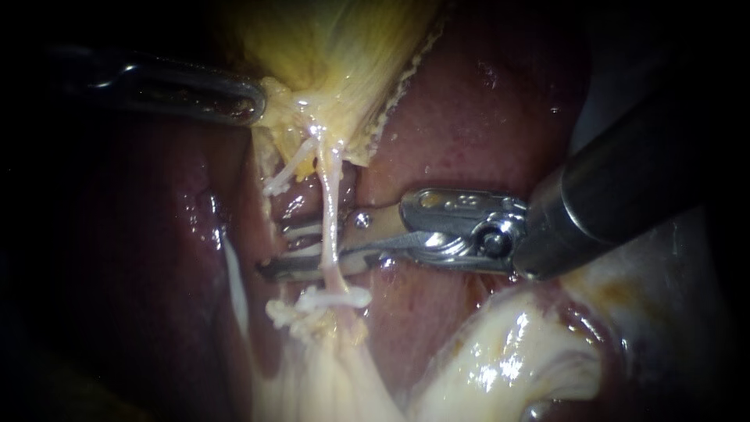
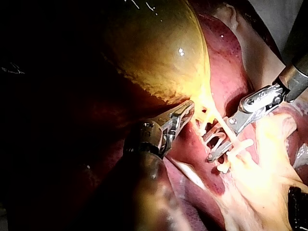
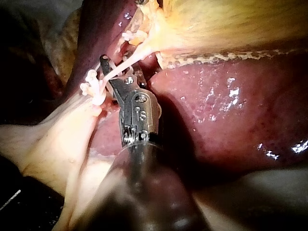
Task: Clipping second clip right tube
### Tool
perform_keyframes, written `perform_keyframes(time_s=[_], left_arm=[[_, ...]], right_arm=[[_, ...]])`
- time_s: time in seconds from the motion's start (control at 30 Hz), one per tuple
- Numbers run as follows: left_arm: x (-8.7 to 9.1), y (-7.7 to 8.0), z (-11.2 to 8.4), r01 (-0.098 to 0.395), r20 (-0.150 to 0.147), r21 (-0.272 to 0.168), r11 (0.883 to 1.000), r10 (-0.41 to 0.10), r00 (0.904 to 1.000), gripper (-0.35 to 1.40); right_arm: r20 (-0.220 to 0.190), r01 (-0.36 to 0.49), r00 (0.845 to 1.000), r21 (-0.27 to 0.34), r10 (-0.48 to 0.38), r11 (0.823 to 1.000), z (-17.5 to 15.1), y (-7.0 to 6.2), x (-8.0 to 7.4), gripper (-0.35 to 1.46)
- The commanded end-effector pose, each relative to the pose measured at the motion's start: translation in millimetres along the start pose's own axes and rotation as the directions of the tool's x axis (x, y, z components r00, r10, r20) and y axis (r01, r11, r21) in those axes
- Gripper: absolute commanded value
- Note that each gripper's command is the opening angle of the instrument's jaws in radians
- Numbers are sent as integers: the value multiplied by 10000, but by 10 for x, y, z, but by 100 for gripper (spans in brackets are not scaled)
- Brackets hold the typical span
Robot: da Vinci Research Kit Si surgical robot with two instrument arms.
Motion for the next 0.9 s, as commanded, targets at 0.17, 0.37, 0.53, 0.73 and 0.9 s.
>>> perform_keyframes(time_s=[0.17, 0.37, 0.53, 0.73, 0.9], left_arm=[[1, 0, -2, -11, -3, 10, 10000, 11, 10000, -35], [2, 2, -4, -20, -9, 30, 10000, 20, 10000, -35], [2, 3, -5, -22, -11, 37, 10000, 22, 10000, -35], [2, 3, -5, -23, -12, 38, 10000, 23, 10000, -35], [3, 3, -6, -25, -13, 42, 10000, 25, 10000, -35]], right_arm=[[4, -54, 10000, -1, 54, 10000, -1, 2, -1, 47], [66, 16, 10000, 190, -17, 9998, -25, 15, -16, 50], [110, 74, 9999, 353, -78, 9994, -57, 25, -33, 50], [150, 67, 9999, 539, -75, 9985, -87, 28, -36, 50], [150, -29, 9999, 652, 19, 9979, -106, 27, -22, 50]])
